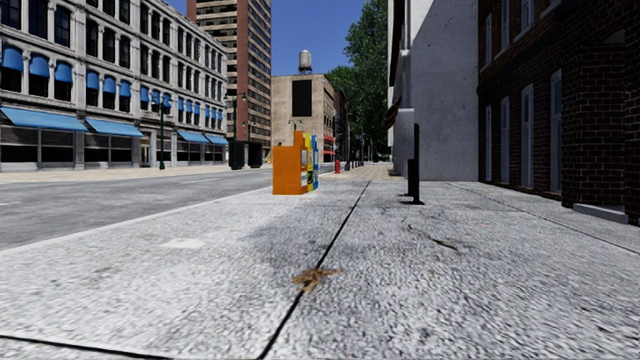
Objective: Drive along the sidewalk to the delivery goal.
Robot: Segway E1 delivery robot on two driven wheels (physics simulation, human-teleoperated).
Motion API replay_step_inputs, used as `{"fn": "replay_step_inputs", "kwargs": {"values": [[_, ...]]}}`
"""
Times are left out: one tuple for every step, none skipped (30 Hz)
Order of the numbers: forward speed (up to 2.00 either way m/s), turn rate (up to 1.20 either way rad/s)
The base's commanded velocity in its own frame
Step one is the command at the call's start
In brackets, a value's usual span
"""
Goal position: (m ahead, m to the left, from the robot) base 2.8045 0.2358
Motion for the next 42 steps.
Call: {"fn": "replay_step_inputs", "kwargs": {"values": [[2.0, 0.0], [2.0, 0.0], [2.0, 0.0], [2.0, 0.0], [2.0, 0.0], [2.0, 0.0], [2.0, 0.0], [2.0, 0.0], [2.0, 0.0], [2.0, 0.0], [2.0, 0.0], [2.0, -0.02], [2.0, -0.14], [2.0, -0.19], [2.0, -0.21], [2.0, -0.21], [2.0, -0.24], [1.99, -0.24], [1.98, -0.25], [1.95, -0.27], [1.95, -0.27], [1.92, -0.32], [1.89, -0.37], [1.87, -0.39], [1.87, -0.39], [1.86, -0.39], [1.84, -0.39], [1.83, -0.39], [1.83, -0.39], [1.82, -0.39], [1.82, -0.39], [1.82, -0.39], [1.82, -0.33], [1.82, -0.16], [1.82, -0.16], [1.82, -0.06], [1.82, 0.0], [1.82, 0.0], [1.82, 0.0], [1.82, 0.0], [1.82, 0.0], [1.82, 0.0]]}}
